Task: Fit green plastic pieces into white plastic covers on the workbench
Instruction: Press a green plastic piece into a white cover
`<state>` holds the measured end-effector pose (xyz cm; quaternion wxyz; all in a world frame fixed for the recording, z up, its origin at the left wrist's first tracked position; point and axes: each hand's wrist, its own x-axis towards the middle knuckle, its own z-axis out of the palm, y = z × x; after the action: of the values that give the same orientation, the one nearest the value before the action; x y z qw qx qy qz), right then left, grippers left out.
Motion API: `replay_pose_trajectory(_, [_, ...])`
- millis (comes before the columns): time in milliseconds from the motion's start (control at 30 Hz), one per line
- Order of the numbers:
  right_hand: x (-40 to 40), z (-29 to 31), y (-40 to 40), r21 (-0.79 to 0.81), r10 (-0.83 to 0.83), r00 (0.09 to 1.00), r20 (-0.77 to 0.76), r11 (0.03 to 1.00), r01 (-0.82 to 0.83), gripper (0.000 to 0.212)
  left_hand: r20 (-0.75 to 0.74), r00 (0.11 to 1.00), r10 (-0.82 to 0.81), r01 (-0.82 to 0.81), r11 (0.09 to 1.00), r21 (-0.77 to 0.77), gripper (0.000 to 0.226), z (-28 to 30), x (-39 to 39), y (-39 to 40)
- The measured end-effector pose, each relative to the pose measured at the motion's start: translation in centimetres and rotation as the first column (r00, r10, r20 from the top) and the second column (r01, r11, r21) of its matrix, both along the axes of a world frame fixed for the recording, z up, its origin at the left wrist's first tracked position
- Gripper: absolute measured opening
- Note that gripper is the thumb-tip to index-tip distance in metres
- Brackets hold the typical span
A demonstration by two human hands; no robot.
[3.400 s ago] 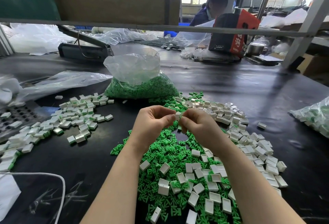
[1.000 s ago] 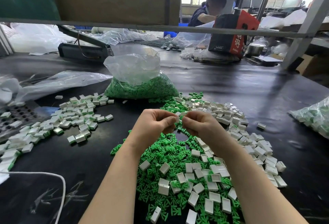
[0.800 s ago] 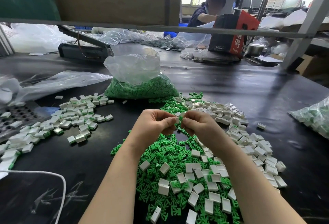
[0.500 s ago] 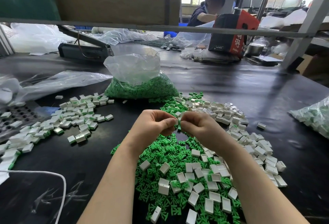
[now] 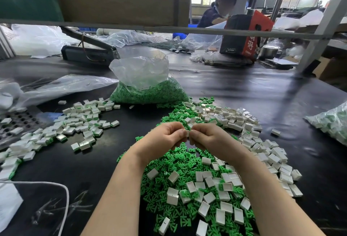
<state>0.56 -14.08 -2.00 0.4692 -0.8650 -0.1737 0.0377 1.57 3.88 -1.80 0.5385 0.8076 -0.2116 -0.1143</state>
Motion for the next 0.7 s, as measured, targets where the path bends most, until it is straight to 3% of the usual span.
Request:
replay_pose_trajectory(200, [0.09, -0.25, -0.48, 0.161, 0.037, 0.997, -0.074, 0.987, -0.025, 0.035, 0.019, 1.000, 0.012, -0.010, 0.996, -0.090, 0.022, 0.16, -0.28, 0.03])
replay_pose_trajectory(433, [0.17, -0.29, -0.14, 0.122, 0.030, 0.999, -0.016, 0.992, -0.028, 0.031, -0.017, 0.999, -0.030, 0.029, 0.996, -0.079, 0.026, 0.46, -0.44, -0.06])
replay_pose_trajectory(700, [-0.36, 0.23, -0.14, 0.185, 0.108, 0.987, -0.117, 0.979, -0.085, 0.026, -0.060, 0.995, -0.078, 0.072, 0.992, -0.101, 0.024, 0.56, -0.39, 0.14])
